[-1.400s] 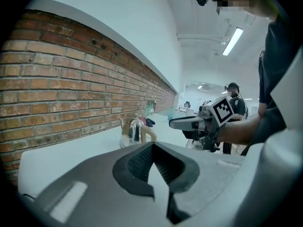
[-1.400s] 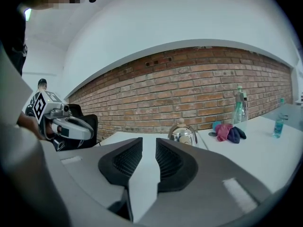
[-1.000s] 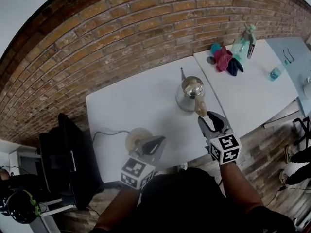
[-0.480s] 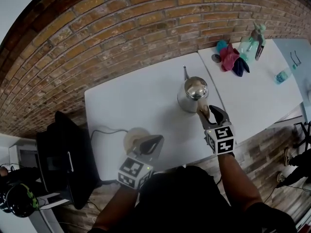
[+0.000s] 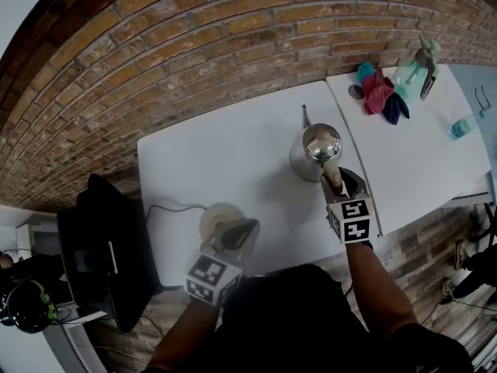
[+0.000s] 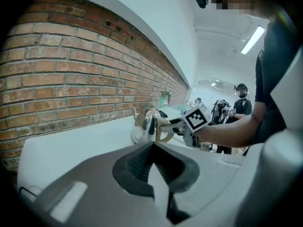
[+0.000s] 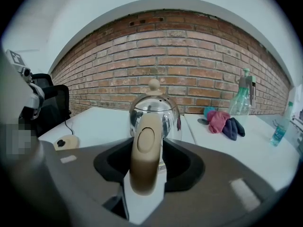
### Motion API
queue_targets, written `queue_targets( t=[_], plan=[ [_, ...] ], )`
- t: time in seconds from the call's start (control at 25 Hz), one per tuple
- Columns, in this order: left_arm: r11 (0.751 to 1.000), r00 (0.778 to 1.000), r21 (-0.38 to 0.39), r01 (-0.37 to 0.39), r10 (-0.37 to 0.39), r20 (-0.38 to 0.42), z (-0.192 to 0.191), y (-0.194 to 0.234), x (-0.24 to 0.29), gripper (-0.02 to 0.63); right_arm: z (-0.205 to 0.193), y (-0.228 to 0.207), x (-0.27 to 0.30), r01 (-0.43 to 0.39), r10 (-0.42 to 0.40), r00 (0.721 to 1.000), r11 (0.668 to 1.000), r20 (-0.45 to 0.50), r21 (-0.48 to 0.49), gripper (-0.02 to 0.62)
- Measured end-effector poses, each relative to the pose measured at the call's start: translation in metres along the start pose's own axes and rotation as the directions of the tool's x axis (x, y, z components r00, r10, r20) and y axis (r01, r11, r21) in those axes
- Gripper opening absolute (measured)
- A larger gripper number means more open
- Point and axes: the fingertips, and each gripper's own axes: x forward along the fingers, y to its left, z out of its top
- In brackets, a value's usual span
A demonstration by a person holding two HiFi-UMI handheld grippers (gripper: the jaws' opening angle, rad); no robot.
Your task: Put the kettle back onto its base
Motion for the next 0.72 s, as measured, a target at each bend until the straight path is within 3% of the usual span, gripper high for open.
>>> queue_targets(
  t=[0.4, 0.72],
  plan=[
    [1.0, 1.0, -0.021, -0.022, 0.022, 0.015, -0.001, 0.01, -0.006, 0.0, -0.002, -0.001, 0.009, 0.039, -0.039, 0.999, 0.999, 0.001, -0.017, 0.174],
    [0.999, 0.999, -0.044, -0.031, 0.032, 0.032, -0.006, 0.01, -0.019, 0.002, 0.001, -0.008, 0.009, 0.028, -0.028, 1.0, 0.999, 0.011, 0.036, 0.158]
  ],
)
